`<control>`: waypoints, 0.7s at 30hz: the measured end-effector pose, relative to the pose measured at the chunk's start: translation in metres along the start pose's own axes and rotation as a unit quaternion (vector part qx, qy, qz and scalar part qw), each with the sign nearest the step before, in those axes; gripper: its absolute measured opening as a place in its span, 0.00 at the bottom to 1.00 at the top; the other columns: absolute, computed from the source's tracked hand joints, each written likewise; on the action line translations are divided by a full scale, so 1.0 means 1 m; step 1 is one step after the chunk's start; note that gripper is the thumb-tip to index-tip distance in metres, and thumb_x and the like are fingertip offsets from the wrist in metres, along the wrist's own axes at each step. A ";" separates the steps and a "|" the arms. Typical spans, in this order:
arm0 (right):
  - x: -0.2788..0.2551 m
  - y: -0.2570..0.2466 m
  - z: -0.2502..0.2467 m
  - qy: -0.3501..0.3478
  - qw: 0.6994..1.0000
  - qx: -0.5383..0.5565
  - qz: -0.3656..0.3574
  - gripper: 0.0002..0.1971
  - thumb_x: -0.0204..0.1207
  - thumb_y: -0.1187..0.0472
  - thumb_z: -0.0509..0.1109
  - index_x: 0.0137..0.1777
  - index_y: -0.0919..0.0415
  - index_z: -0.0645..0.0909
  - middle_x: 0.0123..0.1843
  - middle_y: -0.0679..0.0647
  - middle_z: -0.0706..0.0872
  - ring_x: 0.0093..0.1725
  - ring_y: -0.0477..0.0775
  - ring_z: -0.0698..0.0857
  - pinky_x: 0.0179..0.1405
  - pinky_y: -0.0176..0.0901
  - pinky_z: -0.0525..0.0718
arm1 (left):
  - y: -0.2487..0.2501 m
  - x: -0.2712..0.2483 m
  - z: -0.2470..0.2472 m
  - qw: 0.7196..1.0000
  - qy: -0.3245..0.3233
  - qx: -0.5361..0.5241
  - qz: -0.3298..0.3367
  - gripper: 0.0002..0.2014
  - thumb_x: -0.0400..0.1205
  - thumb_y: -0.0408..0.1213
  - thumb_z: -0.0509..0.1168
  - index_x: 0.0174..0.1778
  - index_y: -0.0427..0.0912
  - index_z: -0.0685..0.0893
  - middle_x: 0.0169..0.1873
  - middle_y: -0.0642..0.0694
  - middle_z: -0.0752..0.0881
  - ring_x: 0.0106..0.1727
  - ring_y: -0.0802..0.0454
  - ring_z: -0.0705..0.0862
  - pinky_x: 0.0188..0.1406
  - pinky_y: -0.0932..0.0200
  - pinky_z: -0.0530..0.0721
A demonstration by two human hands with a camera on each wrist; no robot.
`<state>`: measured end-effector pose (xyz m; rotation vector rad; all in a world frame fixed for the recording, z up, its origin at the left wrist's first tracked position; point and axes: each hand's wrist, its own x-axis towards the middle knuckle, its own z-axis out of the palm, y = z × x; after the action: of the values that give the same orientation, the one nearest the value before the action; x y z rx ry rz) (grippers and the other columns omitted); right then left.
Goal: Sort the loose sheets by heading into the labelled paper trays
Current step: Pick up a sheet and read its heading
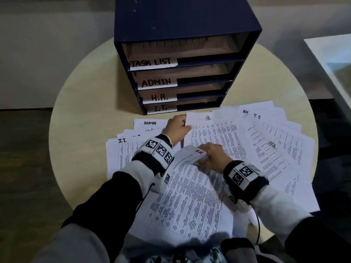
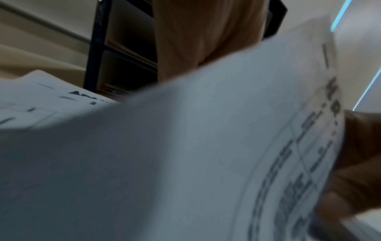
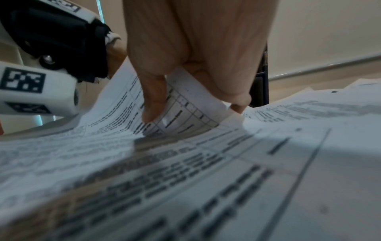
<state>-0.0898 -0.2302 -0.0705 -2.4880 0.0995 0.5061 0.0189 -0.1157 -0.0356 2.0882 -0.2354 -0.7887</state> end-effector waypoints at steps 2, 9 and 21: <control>-0.004 -0.004 -0.010 -0.021 1.000 0.002 0.003 0.11 0.74 0.61 0.72 0.54 0.65 0.83 0.50 0.59 0.88 0.53 0.57 0.84 0.67 0.55 0.74 | -0.003 0.000 0.003 0.996 -0.007 0.083 -0.016 0.10 0.83 0.37 0.60 0.55 0.36 0.81 0.54 0.37 0.85 0.56 0.39 0.83 0.61 0.46 0.80; -0.007 -0.015 -0.072 -0.032 0.999 -0.025 0.012 0.13 0.75 0.65 0.69 0.60 0.64 0.81 0.59 0.58 0.86 0.61 0.57 0.83 0.64 0.47 0.76 | 0.005 -0.008 -0.027 0.992 0.012 0.127 -0.015 0.11 0.85 0.36 0.59 0.44 0.30 0.76 0.37 0.41 0.73 0.35 0.53 0.70 0.36 0.57 0.72; 0.000 -0.044 -0.090 0.102 0.979 -0.160 -0.073 0.15 0.74 0.59 0.71 0.59 0.61 0.80 0.59 0.59 0.76 0.64 0.59 0.74 0.60 0.49 0.64 | 0.012 -0.040 -0.055 0.992 0.031 0.032 0.118 0.14 0.83 0.40 0.62 0.52 0.33 0.86 0.47 0.42 0.88 0.46 0.49 0.85 0.47 0.52 0.83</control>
<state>-0.0520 -0.2451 0.0207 -2.8303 -0.0915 0.2177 0.0223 -0.0689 0.0154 2.0938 -0.4694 -0.5813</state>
